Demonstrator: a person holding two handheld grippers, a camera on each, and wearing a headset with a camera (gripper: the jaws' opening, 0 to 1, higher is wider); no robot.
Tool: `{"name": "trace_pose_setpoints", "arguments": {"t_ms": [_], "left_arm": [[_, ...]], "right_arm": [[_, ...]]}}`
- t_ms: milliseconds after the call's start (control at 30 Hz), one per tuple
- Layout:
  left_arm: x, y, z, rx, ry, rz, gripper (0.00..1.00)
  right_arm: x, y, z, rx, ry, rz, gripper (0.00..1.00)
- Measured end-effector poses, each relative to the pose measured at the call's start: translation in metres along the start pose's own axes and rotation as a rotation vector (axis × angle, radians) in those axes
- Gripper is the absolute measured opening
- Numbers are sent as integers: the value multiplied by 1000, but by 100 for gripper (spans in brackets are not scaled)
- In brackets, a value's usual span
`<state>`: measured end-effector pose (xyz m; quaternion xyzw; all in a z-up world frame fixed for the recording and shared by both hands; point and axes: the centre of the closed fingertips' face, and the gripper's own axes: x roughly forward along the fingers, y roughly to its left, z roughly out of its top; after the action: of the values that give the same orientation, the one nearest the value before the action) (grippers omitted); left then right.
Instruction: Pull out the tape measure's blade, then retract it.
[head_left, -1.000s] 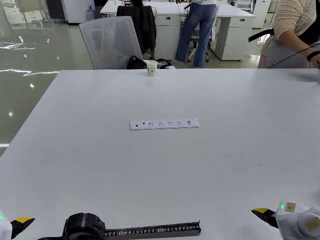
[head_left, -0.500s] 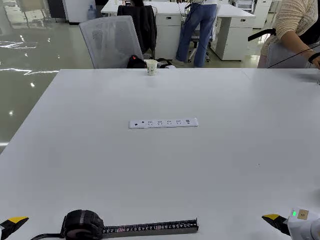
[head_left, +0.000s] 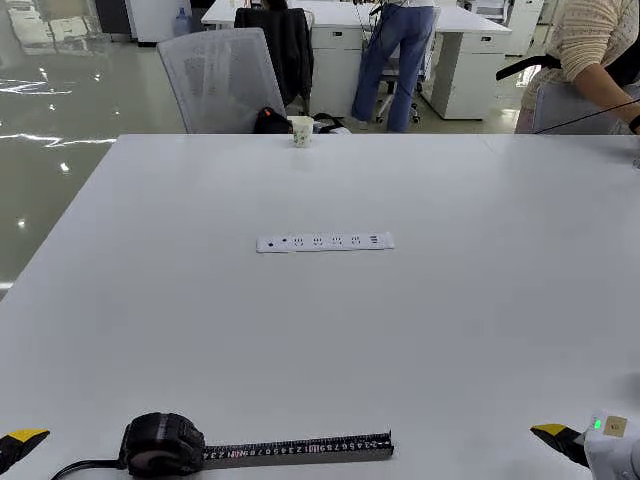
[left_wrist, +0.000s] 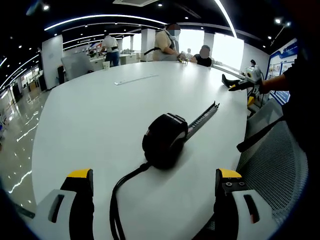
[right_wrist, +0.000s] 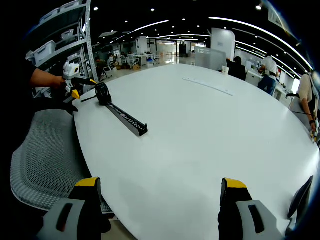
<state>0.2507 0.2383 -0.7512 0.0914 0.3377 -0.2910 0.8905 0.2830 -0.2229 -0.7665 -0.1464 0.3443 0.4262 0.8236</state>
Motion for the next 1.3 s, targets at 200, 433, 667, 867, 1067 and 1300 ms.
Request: {"name": "trace_pose_setpoints", "arguments": {"t_ms": [200, 433, 667, 867, 1067, 1300], "left_arm": [[-2, 1, 5, -8, -7, 11, 99], [3, -5, 12, -23, -13, 15, 99], [9, -9, 18, -32, -35, 16, 99], [14, -9, 18, -54, -23, 26, 99], [22, -13, 25, -48, -7, 30, 99], [33, -18, 36, -55, -4, 26, 99]], "right_arm": [[2, 4, 1, -9, 5, 22, 99], [3, 0, 9, -17, -3, 26, 99], [2, -1, 18, -44, -6, 30, 99], [2, -1, 20, -69, 11, 40, 99], [1, 1, 25, -109, 25, 48, 99], [5, 0, 34, -134, 48, 60, 99]]}}
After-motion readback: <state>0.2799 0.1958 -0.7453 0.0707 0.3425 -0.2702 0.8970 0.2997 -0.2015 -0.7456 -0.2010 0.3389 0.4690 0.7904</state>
